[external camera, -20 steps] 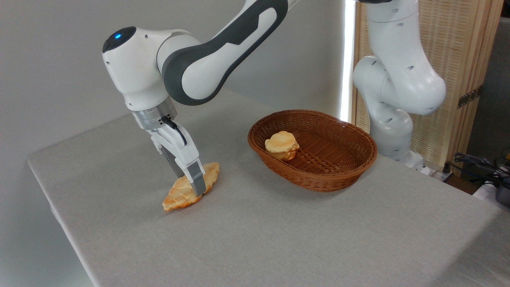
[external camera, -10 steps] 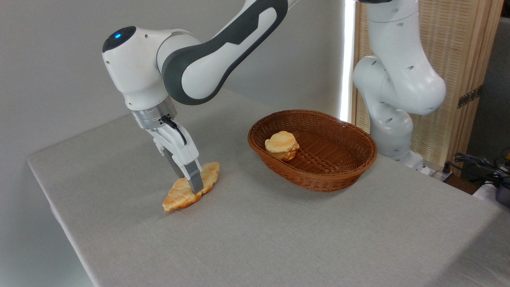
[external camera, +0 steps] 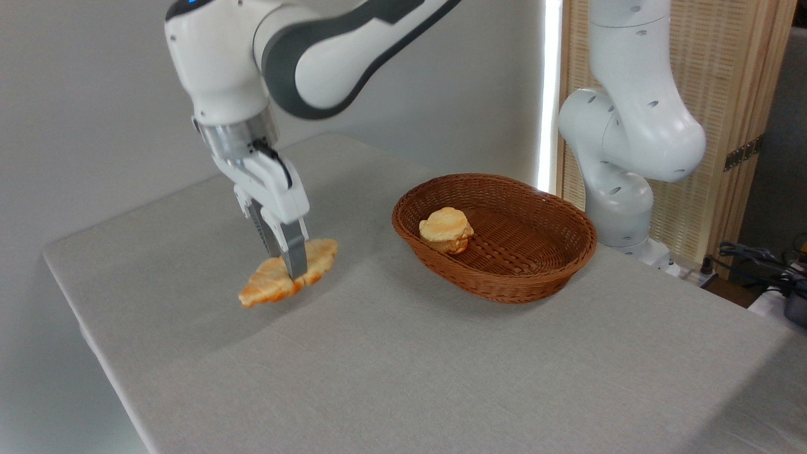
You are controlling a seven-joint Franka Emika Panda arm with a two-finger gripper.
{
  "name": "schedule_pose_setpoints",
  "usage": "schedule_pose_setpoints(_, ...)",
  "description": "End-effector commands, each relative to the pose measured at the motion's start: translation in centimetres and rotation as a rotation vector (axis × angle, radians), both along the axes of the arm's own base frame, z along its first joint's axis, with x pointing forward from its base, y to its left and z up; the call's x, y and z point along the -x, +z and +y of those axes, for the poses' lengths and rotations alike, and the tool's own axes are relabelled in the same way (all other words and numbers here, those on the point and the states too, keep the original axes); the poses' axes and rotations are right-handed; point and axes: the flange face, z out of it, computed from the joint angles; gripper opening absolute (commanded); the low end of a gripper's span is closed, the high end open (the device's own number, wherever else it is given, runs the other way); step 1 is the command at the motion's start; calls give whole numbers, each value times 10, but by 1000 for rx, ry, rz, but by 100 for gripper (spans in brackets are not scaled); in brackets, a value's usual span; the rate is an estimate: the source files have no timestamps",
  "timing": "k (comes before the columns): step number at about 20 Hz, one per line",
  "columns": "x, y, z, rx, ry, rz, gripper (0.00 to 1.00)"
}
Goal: Put bread into the basket
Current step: 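Lift the held flat bread and carry it over the wicker basket, then lower the flat bread into the basket beside the round roll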
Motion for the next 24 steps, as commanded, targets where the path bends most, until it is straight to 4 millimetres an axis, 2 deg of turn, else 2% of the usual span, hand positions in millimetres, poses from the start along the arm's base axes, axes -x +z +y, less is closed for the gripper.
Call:
schedule_pose_setpoints(1,21,44,13,-23,0,-31,52)
schedule_pose_setpoints(4,40,74,25,-30,-11,-38,56)
schedule_pose_setpoints(7,68,88,36,-41,-41,-27,56)
schedule_pose_setpoints(16,161,80,79,-53,-209,1,56)
schedule_pose_setpoints(24,200,41,92,-60,-285,152,56)
